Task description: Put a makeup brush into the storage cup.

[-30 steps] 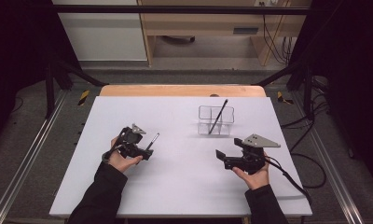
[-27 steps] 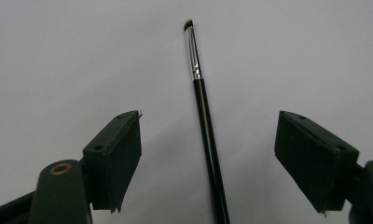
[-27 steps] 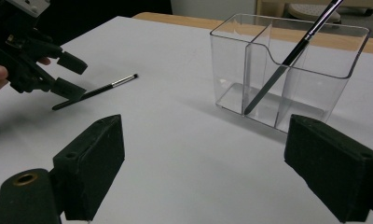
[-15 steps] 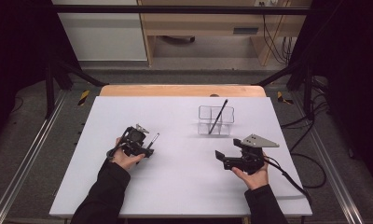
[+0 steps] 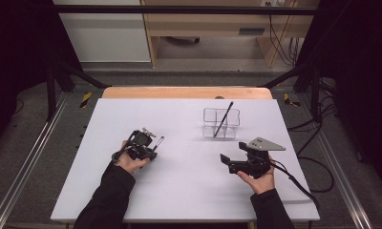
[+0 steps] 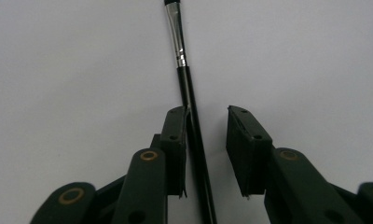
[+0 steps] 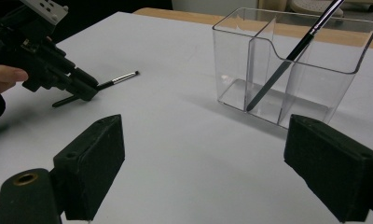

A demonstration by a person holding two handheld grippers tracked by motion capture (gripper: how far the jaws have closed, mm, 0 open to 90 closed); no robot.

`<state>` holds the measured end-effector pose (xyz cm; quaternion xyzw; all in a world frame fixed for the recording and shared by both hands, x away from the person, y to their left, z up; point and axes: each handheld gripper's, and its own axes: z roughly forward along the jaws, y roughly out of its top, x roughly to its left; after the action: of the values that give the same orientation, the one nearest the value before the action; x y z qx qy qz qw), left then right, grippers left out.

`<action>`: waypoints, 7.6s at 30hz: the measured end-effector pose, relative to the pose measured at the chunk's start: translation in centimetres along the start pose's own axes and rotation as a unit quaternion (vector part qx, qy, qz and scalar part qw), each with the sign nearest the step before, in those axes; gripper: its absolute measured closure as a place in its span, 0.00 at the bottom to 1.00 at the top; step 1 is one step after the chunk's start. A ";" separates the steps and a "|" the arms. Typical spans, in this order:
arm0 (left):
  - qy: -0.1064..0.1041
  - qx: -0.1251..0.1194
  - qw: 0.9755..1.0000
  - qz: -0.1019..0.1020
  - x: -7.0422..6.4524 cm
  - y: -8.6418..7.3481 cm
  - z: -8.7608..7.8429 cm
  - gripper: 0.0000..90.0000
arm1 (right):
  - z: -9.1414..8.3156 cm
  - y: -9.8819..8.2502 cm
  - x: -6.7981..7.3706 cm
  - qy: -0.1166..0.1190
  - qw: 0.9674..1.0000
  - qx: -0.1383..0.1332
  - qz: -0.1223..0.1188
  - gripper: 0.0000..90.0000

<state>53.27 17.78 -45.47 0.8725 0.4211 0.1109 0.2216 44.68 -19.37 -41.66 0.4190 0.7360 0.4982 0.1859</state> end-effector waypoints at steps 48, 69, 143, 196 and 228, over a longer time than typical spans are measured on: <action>0.000 -0.026 1.000 0.014 -0.6 -0.4 -1.9 0.92 | -0.3 0.2 0.2 0.001 1.000 -0.004 0.002 0.14; -0.015 -0.112 0.994 0.009 -2.7 -1.3 -4.9 0.92 | -0.4 0.3 0.3 0.007 1.000 -0.010 0.007 0.12; -0.025 -0.297 0.953 -0.050 -9.9 -2.5 -6.4 0.92 | 3.3 3.5 4.8 0.052 0.995 -0.056 0.067 0.13; -0.039 -0.324 0.945 -0.012 -14.5 -0.7 -5.9 0.92 | 3.9 3.4 5.6 0.112 0.986 -0.053 0.108 0.44; -0.039 -0.328 0.944 -0.004 -15.4 -0.7 -5.8 0.92 | 4.1 2.9 4.8 0.130 0.976 -0.048 0.169 0.86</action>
<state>41.04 7.80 -40.87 0.7532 0.3561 0.2083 0.5123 45.97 -12.71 -40.16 0.4598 0.6473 0.6075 0.0219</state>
